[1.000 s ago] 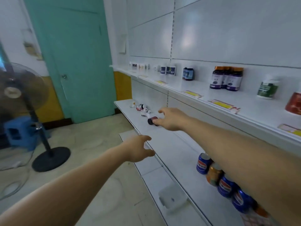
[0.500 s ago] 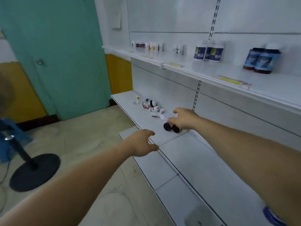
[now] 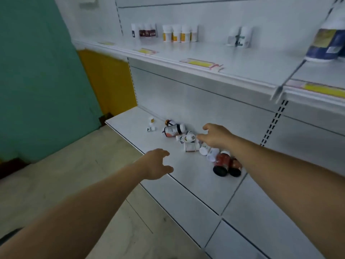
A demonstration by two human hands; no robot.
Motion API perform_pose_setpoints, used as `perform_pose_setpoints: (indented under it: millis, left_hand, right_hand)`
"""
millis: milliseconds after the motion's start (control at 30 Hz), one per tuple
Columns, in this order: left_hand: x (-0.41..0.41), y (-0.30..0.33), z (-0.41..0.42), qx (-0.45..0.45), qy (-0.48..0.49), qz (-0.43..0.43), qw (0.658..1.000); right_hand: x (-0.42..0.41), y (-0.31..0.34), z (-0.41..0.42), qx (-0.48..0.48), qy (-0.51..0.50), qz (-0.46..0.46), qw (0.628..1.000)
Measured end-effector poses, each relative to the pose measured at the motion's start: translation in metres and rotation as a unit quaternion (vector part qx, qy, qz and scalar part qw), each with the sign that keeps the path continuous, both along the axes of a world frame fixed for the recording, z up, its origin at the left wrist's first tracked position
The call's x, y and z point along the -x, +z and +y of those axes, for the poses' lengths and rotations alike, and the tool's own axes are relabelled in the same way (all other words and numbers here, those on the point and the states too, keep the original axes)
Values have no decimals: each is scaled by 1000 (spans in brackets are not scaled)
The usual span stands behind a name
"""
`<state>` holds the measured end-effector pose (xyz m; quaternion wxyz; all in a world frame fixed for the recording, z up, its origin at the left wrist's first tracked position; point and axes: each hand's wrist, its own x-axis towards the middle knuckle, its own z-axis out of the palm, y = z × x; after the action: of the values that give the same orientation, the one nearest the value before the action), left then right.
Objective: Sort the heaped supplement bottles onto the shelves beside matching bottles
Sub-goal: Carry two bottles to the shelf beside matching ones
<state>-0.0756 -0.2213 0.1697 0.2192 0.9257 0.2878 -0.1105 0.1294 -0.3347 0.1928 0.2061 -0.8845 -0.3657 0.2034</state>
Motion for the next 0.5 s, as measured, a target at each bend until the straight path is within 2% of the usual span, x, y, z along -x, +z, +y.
perform_pose_setpoints:
  millis: [300,400,500]
  left_hand:
    - [-77,-51,173,23,-83,62,994]
    - [-109,-67,221,29,-119,60,991]
    - [-137,-85,259,35,-165,39,985]
  right_hand:
    - [-41,-69,133,35,-82,44,995]
    - [-41,-89,155,44,-126,57,989]
    - [-33,-107,175,67,-165,20,984]
